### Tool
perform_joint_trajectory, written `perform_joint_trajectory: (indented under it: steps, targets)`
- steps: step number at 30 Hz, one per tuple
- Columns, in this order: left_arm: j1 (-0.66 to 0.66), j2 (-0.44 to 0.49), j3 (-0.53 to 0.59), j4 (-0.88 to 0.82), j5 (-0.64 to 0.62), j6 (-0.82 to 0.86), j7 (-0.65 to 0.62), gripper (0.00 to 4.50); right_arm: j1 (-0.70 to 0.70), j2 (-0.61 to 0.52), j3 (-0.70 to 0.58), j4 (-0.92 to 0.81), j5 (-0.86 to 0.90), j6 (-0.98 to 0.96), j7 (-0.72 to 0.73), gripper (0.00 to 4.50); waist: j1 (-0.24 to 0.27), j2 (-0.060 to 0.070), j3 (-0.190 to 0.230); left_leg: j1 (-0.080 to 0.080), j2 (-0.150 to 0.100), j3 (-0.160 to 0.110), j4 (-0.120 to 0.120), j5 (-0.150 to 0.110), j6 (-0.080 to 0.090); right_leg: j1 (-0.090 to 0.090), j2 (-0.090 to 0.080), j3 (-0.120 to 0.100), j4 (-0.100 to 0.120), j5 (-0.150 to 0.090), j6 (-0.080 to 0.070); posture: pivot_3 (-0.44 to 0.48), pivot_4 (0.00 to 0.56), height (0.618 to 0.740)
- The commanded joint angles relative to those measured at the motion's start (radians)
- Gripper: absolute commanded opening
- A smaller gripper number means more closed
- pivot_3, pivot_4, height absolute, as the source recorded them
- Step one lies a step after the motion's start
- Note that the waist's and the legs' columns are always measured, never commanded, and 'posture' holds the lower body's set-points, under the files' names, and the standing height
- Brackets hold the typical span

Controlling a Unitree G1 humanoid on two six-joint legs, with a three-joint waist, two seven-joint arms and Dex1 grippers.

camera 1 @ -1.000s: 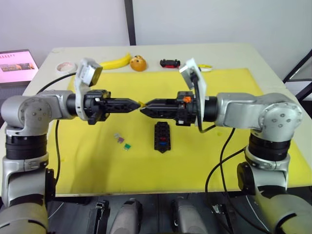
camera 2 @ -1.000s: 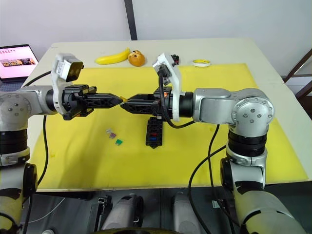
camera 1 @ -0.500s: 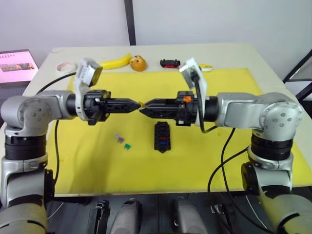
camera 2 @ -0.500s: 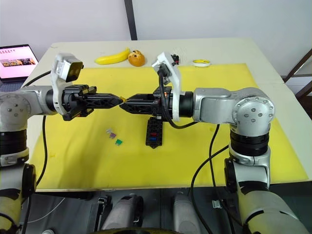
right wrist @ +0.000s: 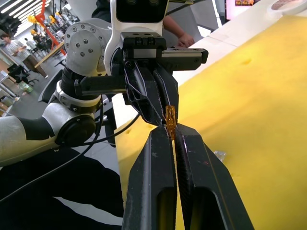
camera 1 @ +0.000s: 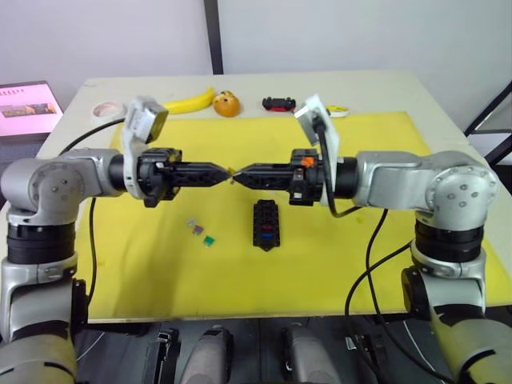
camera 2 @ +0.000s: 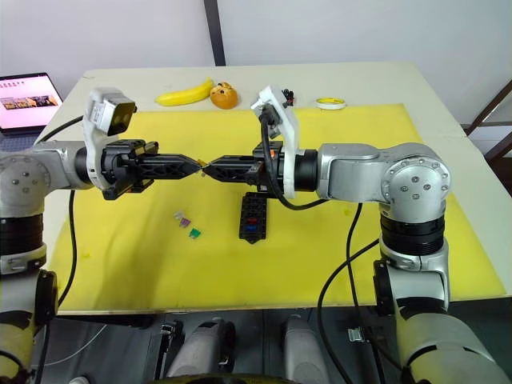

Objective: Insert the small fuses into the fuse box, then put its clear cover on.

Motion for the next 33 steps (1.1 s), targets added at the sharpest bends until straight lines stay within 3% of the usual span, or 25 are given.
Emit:
perform_joint_trajectory:
  steps: [1, 4, 10, 14, 20, 33]
  targets:
    - [0.012, 0.040, -0.014, -0.030, 0.019, -0.043, -0.018, 0.33, -0.025, -0.035, 0.007, -0.042, -0.021, -0.014, 0.040, 0.02, 0.000, 0.000, 0.000, 0.000, 0.000, 0.000, 0.000, 0.000, 0.000, 0.000, 0.000, 0.000, 0.000, 0.000, 0.000, 0.000, 0.150, 0.740]
    - [0.025, 0.096, -0.040, -0.034, 0.046, -0.080, -0.060, 1.34, -0.037, -0.100, 0.047, -0.070, -0.110, -0.017, 0.127, 0.00, 0.000, 0.000, 0.000, 0.000, 0.000, 0.000, 0.000, 0.000, 0.000, 0.000, 0.000, 0.000, 0.000, 0.000, 0.000, 0.000, 0.150, 0.740]
    - [0.112, 0.243, -0.146, -0.061, 0.230, -0.317, -0.188, 4.42, -0.027, -0.366, 0.338, -0.164, -0.623, -0.335, 0.556, 0.00, 0.000, 0.001, 0.001, 0.000, -0.002, 0.001, -0.002, 0.000, 0.000, 0.001, 0.002, 0.000, -0.004, 0.000, 0.000, 0.000, 0.150, 0.740]
    - [0.183, 0.274, -0.182, -0.106, 0.318, -0.449, -0.212, 4.47, -0.006, -0.398, 0.432, -0.105, -0.825, -0.511, 0.722, 0.00, 0.000, 0.001, 0.001, 0.000, -0.001, 0.001, -0.002, 0.000, 0.000, 0.001, 0.003, 0.000, -0.005, 0.000, 0.000, 0.000, 0.150, 0.740]
    - [0.245, 0.225, -0.173, -0.169, 0.337, -0.489, -0.143, 4.47, 0.046, -0.366, 0.500, -0.003, -1.026, -0.664, 0.843, 0.00, 0.007, 0.000, 0.001, 0.000, 0.000, 0.001, -0.002, 0.000, 0.000, 0.001, 0.001, 0.000, -0.005, 0.000, 0.000, 0.000, 0.150, 0.740]
    - [0.270, 0.189, -0.195, -0.203, 0.383, -0.542, -0.098, 4.47, 0.084, -0.285, 0.501, 0.080, -1.193, -0.715, 0.945, 0.00, 0.005, 0.000, 0.001, 0.000, 0.000, 0.000, -0.001, 0.000, 0.000, 0.001, 0.001, 0.000, -0.005, 0.000, 0.000, 0.000, 0.150, 0.740]
